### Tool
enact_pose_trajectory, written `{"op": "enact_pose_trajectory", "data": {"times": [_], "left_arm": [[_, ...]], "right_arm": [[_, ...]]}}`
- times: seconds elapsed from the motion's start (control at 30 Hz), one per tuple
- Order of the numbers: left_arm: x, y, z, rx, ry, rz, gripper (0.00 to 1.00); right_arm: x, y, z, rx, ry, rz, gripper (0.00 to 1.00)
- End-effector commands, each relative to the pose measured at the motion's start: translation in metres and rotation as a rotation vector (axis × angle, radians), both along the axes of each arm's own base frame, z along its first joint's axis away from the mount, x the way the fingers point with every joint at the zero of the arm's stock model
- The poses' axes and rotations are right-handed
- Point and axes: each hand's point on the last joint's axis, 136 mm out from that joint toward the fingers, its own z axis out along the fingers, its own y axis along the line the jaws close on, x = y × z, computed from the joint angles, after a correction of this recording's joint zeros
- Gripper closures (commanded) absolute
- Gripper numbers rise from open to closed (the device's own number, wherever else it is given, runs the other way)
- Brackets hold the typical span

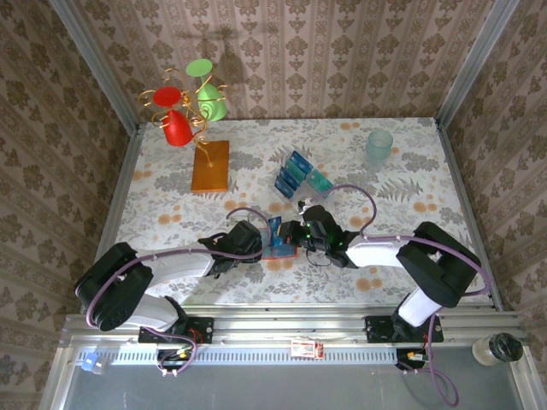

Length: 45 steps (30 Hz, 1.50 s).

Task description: Put the credit cards into the card holder

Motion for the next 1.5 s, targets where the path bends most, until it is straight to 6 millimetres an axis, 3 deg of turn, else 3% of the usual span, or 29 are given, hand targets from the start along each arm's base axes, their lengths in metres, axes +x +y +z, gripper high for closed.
{"op": "enact_pose_trajectory", "data": {"times": [0.0, 0.77, 1.47], "left_arm": [[-0.006, 0.011, -0.005, 0.037, 0.007, 0.02, 0.23], [-0.007, 0.011, -0.006, 0.04, 0.008, 0.022, 0.23], [-0.011, 0.013, -0.006, 0.044, 0.01, 0.032, 0.23]], "right_arm": [[0.007, -0.002, -0.003, 0.011, -0.025, -0.055, 1.0], [0.005, -0.005, -0.031, -0.023, 0.032, -0.073, 1.0], [-0.01, -0.003, -0.051, -0.029, 0.097, -0.042, 1.0]]}}
